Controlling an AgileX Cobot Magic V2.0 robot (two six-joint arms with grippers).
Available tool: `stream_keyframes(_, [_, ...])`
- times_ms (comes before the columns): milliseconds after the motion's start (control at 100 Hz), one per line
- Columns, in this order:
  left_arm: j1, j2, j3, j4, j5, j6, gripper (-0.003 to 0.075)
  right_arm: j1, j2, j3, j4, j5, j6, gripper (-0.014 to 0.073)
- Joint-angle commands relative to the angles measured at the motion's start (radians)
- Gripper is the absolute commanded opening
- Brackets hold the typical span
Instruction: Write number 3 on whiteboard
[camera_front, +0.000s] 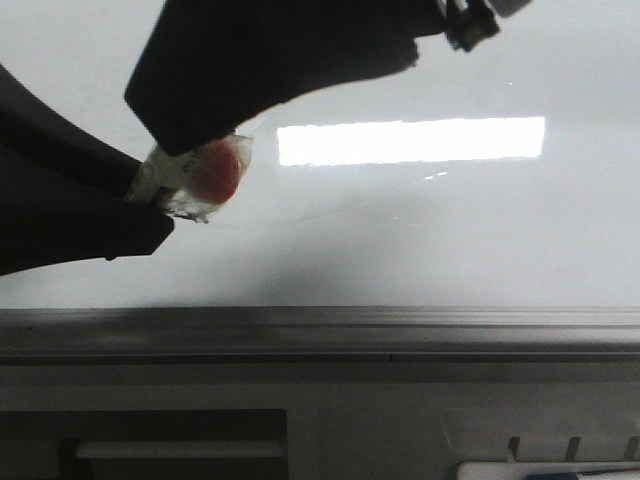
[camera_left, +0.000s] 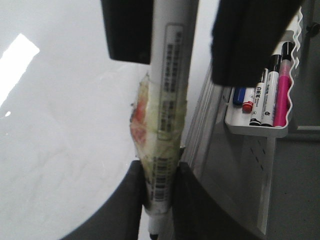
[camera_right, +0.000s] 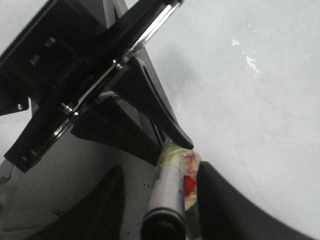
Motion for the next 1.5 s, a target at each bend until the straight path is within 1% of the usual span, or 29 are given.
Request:
stream_keyframes(0, [-0.007, -0.015, -0.025, -0.007, -0.057, -0.001, -0.0020, 0.004, -0.015, -0.034, 0.014, -0.048, -0.007, 0.0111])
stream_keyframes(10, [-0.007, -0.015, -0.025, -0.007, -0.057, -0.001, -0.0020, 0.004, -0.015, -0.034, 0.014, -0.048, -0.007, 0.0111])
stream_keyframes(50, [-0.007, -0.015, -0.025, -0.007, -0.057, -0.001, -0.0020, 0.004, -0.015, -0.034, 0.014, -0.051, -0.007, -0.0019])
stream_keyframes(60, [-0.007, -0.015, -0.025, -0.007, -0.057, -0.001, -0.0020, 0.004, -0.015, -0.034, 0.014, -0.051, -0.007, -0.0019])
stream_keyframes(70, [-0.007, -0.015, -0.025, -0.007, -0.057, -0.001, -0.0020, 0.004, -0.015, -0.034, 0.014, -0.051, -0.007, -0.0057])
stream_keyframes(80, [-0.007, -0.015, -0.025, -0.007, -0.057, -0.001, -0.0020, 0.004, -0.015, -0.034, 0.014, -0.053, -0.007, -0.0073])
stream_keyframes(110, [-0.007, -0.015, -0.025, -0.007, -0.057, -0.001, -0.0020, 0.004, -0.015, -0.034, 0.014, -0.053, -0.004, -0.0059])
stream_keyframes(150, [-0.007, -0.015, -0.025, -0.007, -0.055, -0.001, -0.0018, 0.004, -0.015, -0.034, 0.014, -0.053, -0.004, -0.0061])
stream_keyframes(200, [-0.007, -0.015, -0.025, -0.009, -0.055, -0.004, 0.0005, 0.004, -0.015, -0.034, 0.014, -0.053, -0.004, -0.0061])
stream_keyframes(250, [-0.007, -0.015, -0.025, -0.009, -0.053, -0.004, 0.0070, 0.004, -0.015, -0.034, 0.014, -0.053, -0.004, -0.0061])
stream_keyframes(270, [-0.007, -0.015, -0.025, -0.010, -0.053, -0.004, 0.0110, 0.004, -0.015, -0.034, 0.014, -0.053, -0.004, -0.0061])
stream_keyframes(300, [-0.007, -0.016, -0.025, -0.012, -0.053, -0.004, 0.0189, 0.004, -0.015, -0.034, 0.014, -0.053, -0.004, -0.0061])
stream_keyframes(320, [-0.006, -0.018, -0.025, -0.012, -0.053, -0.004, 0.0224, 0.004, -0.015, -0.034, 0.014, -0.053, -0.004, -0.0061])
stream_keyframes(370, [-0.004, -0.024, -0.025, -0.029, -0.053, -0.004, 0.0365, 0.004, -0.015, -0.034, 0.014, -0.053, -0.004, -0.0061])
stream_keyframes(420, [-0.001, -0.036, -0.025, -0.062, -0.053, -0.004, 0.0460, 0.004, -0.015, -0.034, 0.014, -0.059, -0.004, -0.0061])
stream_keyframes(440, [-0.001, -0.042, -0.025, -0.079, -0.053, -0.004, 0.0487, 0.004, -0.015, -0.034, 0.014, -0.060, -0.004, -0.0061])
stream_keyframes(490, [-0.001, -0.064, -0.025, -0.122, -0.041, -0.004, 0.0517, 0.002, -0.015, -0.034, 0.014, -0.069, -0.004, -0.0061])
stream_keyframes(640, [-0.001, -0.169, -0.025, -0.211, 0.026, -0.004, 0.0477, -0.040, -0.019, -0.059, 0.014, -0.078, 0.006, -0.0061])
stream_keyframes(780, [0.000, -0.263, -0.025, -0.266, 0.084, -0.004, 0.0414, -0.111, -0.019, -0.133, 0.014, -0.030, 0.006, -0.0061])
stream_keyframes(920, [0.006, -0.315, -0.025, -0.296, 0.083, -0.006, 0.0365, -0.184, -0.013, -0.194, 0.014, 0.004, 0.006, -0.0060])
stream_keyframes(1050, [0.044, -0.322, -0.025, -0.313, 0.081, -0.006, 0.0317, -0.231, 0.024, -0.253, 0.014, 0.060, 0.006, -0.0059])
stream_keyframes(1290, [0.110, -0.322, -0.025, -0.316, 0.028, -0.006, 0.0314, -0.280, 0.081, -0.308, -0.004, 0.090, 0.006, -0.0059])
stream_keyframes(1490, [0.116, -0.322, -0.025, -0.316, 0.006, -0.006, 0.0314, -0.298, 0.094, -0.310, -0.041, 0.079, 0.008, -0.0059])
